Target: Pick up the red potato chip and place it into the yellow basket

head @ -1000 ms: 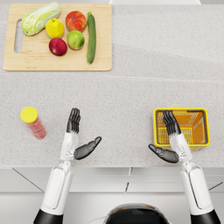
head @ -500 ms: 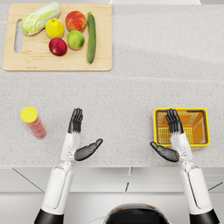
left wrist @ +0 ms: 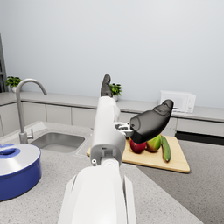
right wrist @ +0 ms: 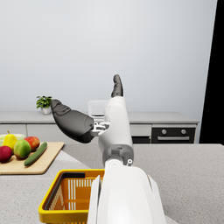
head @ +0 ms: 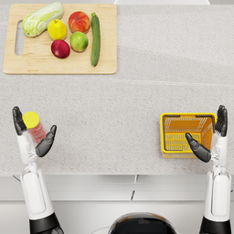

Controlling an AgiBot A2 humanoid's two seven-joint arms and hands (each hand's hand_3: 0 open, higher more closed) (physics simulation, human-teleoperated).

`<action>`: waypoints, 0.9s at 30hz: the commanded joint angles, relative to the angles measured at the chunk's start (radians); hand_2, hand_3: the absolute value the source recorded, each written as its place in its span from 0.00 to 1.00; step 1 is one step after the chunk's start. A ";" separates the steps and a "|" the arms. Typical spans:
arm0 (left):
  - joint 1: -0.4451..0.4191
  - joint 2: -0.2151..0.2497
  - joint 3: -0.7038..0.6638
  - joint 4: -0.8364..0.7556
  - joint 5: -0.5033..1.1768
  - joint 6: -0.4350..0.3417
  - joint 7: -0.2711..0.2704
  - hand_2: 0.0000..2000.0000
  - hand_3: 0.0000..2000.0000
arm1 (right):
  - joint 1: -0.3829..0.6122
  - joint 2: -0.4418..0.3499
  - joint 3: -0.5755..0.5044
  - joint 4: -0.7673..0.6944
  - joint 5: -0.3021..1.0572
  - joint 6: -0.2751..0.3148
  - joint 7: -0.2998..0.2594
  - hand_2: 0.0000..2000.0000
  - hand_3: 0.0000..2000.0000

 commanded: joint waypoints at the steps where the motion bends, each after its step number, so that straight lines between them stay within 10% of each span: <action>1: 0.003 0.000 -0.057 0.053 0.002 0.000 0.000 0.00 0.00 | -0.001 -0.002 -0.007 0.003 0.002 0.000 0.000 0.00 0.00; 8: 0.028 0.003 0.012 0.327 0.007 0.000 0.000 0.00 0.00 | -0.022 -0.013 0.026 0.030 0.007 0.000 0.000 0.00 0.00; 23: 0.383 -0.007 0.103 1.088 0.008 -0.001 0.000 0.00 0.00 | -0.078 -0.038 0.036 0.027 0.008 0.000 0.000 0.00 0.00; 24: 0.378 -0.006 0.101 1.085 0.008 -0.001 0.000 0.68 0.16 | -0.083 -0.039 0.034 0.030 0.008 0.000 0.000 0.00 0.00; 25: 0.334 -0.005 0.125 1.004 0.010 -0.024 -0.001 1.00 0.33 | -0.083 -0.041 0.039 0.022 0.008 0.000 0.000 0.00 0.00; 27: 0.285 -0.002 0.142 0.882 0.009 -0.013 0.000 1.00 0.65 | -0.070 -0.045 0.062 0.005 0.008 0.000 0.000 0.00 0.00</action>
